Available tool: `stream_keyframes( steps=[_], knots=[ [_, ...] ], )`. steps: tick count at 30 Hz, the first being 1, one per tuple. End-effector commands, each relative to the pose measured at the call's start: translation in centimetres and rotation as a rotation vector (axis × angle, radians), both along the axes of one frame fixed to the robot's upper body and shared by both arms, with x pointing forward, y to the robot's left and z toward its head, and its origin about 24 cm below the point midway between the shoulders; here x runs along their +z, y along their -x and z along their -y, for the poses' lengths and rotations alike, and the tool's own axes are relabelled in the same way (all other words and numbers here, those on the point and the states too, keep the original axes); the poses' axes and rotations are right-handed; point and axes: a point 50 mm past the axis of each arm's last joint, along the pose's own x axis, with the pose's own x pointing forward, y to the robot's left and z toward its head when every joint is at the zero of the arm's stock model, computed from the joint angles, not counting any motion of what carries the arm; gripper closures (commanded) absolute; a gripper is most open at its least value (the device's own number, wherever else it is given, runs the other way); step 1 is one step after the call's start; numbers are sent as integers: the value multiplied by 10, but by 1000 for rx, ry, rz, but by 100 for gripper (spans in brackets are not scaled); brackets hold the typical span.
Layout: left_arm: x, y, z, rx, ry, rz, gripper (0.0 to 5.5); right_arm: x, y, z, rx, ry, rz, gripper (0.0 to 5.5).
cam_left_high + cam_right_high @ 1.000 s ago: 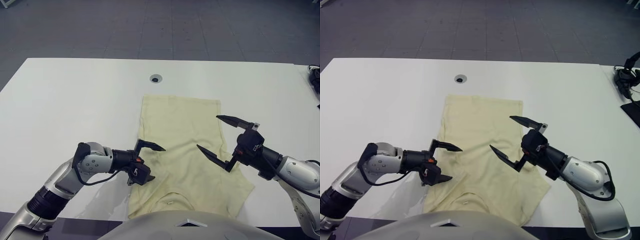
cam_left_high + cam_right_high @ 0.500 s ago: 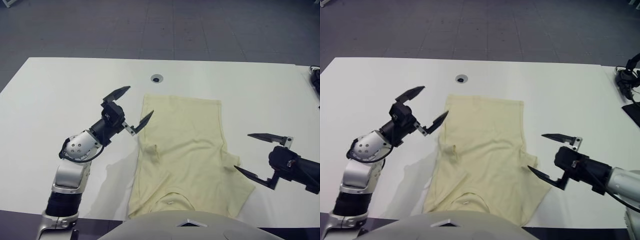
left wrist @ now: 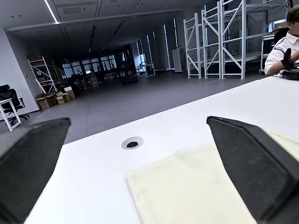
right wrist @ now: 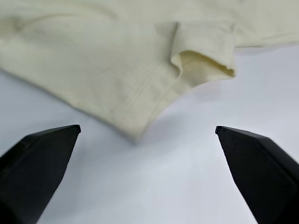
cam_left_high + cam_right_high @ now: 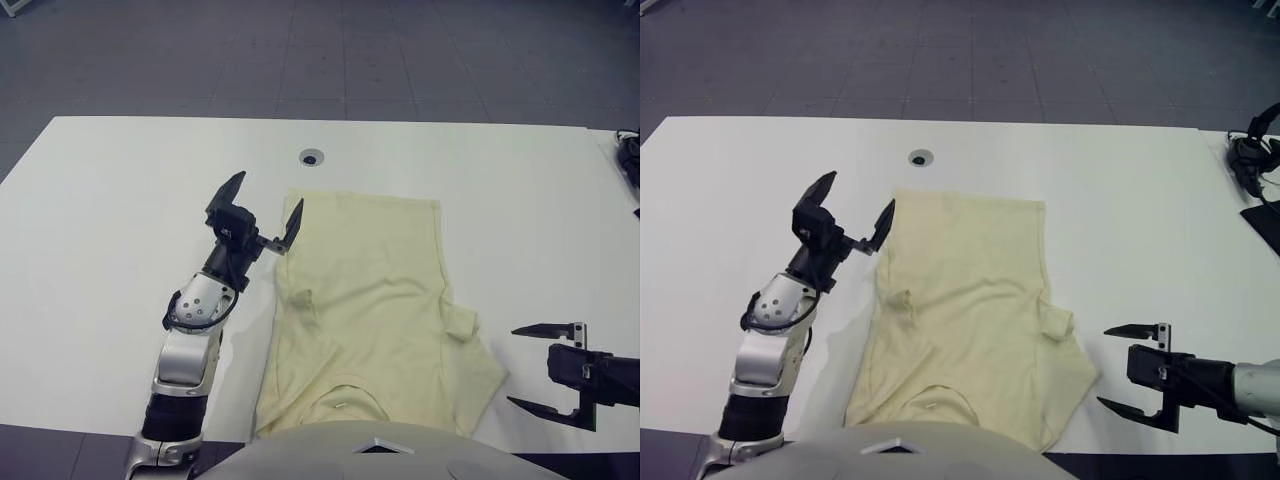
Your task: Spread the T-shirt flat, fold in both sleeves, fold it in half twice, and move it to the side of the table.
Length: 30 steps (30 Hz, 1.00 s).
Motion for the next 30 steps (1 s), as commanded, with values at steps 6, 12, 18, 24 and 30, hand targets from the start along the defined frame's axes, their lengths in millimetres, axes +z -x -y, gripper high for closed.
stream_keyframes(
  steps=[6,12,18,24,30],
  knots=[
    [-4,6,4,-26,-70,16,10,-18,-10,-7,63,34,-30,74],
    [-4,7,5,-31,-79,22,10,-19,-10,-6,74,35,-44,163],
    [-4,8,6,-35,-88,29,10,-16,-9,-6,83,39,-49,255],
    [-4,9,6,-38,-96,32,10,-12,-9,-6,94,47,-43,355],
    [-4,9,7,-47,-102,26,10,-10,-9,-7,106,52,-41,463]
  ],
)
